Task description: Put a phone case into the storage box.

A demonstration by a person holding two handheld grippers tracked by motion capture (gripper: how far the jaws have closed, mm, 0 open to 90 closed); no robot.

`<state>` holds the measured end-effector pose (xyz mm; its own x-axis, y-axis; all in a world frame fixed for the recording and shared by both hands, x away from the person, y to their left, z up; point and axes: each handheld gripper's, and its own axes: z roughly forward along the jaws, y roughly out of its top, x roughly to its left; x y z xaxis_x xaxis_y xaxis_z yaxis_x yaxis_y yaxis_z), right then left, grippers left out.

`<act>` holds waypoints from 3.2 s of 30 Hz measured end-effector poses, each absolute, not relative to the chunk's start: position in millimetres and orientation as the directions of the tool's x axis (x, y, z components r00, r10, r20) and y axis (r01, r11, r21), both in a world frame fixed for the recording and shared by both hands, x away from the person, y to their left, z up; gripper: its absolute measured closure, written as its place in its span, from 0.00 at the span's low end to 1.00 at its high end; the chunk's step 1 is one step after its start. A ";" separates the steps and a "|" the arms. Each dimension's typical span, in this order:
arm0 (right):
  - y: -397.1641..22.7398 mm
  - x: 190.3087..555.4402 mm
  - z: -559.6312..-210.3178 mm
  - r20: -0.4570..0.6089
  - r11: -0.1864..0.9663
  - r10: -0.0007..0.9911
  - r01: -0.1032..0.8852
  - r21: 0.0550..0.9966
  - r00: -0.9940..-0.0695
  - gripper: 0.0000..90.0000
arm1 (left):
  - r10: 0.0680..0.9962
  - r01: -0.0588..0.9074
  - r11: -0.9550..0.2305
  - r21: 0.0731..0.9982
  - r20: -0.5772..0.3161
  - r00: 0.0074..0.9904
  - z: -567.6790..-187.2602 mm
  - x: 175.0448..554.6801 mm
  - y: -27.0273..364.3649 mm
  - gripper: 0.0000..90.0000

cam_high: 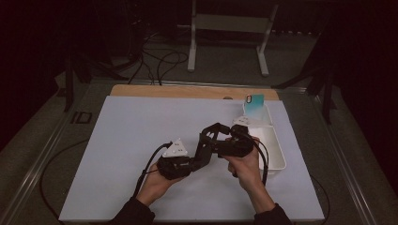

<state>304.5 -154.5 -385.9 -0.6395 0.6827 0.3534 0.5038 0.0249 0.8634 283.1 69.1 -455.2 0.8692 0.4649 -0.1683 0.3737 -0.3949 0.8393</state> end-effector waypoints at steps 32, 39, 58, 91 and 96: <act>-162.9 308.0 -389.1 0.289 0.059 0.730 0.478 0.877 -0.619 0.15 | 0.673 0.423 -0.348 0.837 -0.091 0.734 -455.9 283.3 107.1 0.07; -163.2 309.3 -387.5 0.269 0.070 0.740 0.468 0.881 -0.617 0.15 | 0.716 0.432 -0.338 0.836 -0.069 0.695 -458.3 281.9 123.9 0.01; -168.9 316.7 -380.5 0.223 0.091 0.762 0.441 0.893 -0.608 0.15 | 0.796 0.416 -0.298 0.859 -0.017 0.606 -471.9 268.0 170.3 0.00; -177.1 333.3 -365.5 0.162 0.113 0.783 0.394 0.912 -0.600 0.15 | 0.821 0.377 -0.271 0.886 0.008 0.570 -493.3 233.6 225.7 0.00; -181.9 340.7 -364.0 0.169 0.101 0.793 0.400 0.911 -0.585 0.15 | 0.819 0.374 -0.273 0.886 0.010 0.574 -494.1 233.3 226.2 0.00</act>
<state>340.7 -181.9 -364.0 -0.5848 0.7934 0.1690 0.4002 0.1010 0.9108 233.3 226.2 -494.1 0.5738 0.8189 0.0100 0.3739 -0.2728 0.8864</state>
